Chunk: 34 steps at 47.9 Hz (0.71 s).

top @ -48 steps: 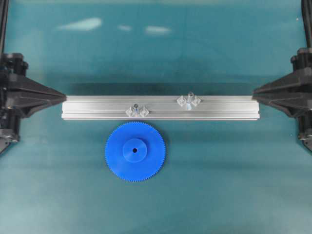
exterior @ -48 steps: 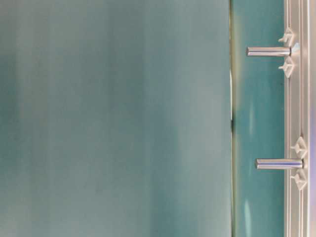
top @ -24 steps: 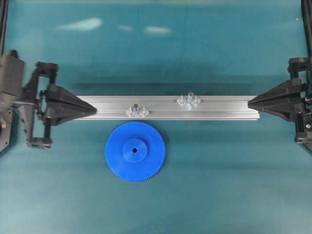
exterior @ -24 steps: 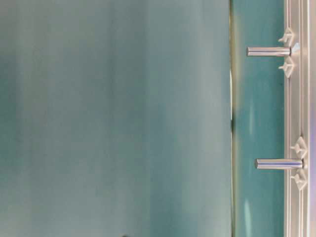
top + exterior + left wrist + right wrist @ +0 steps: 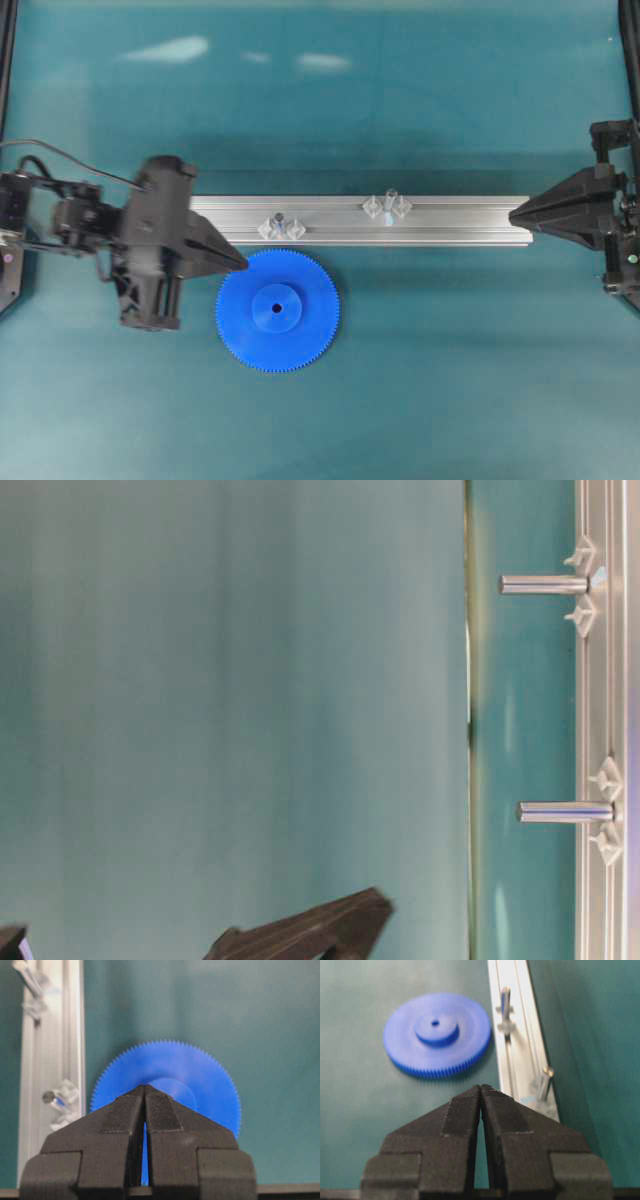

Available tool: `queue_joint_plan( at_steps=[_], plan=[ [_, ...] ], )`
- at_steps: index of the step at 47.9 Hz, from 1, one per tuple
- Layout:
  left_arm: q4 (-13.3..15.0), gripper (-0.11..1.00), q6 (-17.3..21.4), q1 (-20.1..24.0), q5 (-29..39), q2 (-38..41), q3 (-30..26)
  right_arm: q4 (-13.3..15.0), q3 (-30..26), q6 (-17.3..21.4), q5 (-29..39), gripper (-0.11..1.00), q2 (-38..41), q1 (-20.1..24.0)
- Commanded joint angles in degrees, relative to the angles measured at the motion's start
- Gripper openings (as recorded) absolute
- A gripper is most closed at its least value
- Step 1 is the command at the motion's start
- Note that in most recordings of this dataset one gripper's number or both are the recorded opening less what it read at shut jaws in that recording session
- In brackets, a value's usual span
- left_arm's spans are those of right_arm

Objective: Insert the large gear onto the shaft.
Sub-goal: 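Move the left gripper over the blue gear's hub, then lower the left gripper and close it on the blue gear's hub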

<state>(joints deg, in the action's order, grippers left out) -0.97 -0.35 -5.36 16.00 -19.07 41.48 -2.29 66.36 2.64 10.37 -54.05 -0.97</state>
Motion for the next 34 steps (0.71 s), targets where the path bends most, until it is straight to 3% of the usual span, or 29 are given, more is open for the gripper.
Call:
queue_joint_plan(
  at_steps=[1,23,34],
  plan=[
    [-0.2,-0.02,-0.2,-0.6,1.8,1.4,-2.8,0.0,-1.8,0.6,0.9,0.12,1.3,-0.1],
    [-0.2,-0.02,-0.9,-1.1,7.3,9.7,-7.9,0.0,-1.7,0.6,1.3,0.12,1.6,-0.1],
    [-0.2,-0.02,-3.9,-1.1,11.8,14.8,-11.3,0.0,-1.5,0.6,2.2,0.12,1.6,-0.1]
  ],
)
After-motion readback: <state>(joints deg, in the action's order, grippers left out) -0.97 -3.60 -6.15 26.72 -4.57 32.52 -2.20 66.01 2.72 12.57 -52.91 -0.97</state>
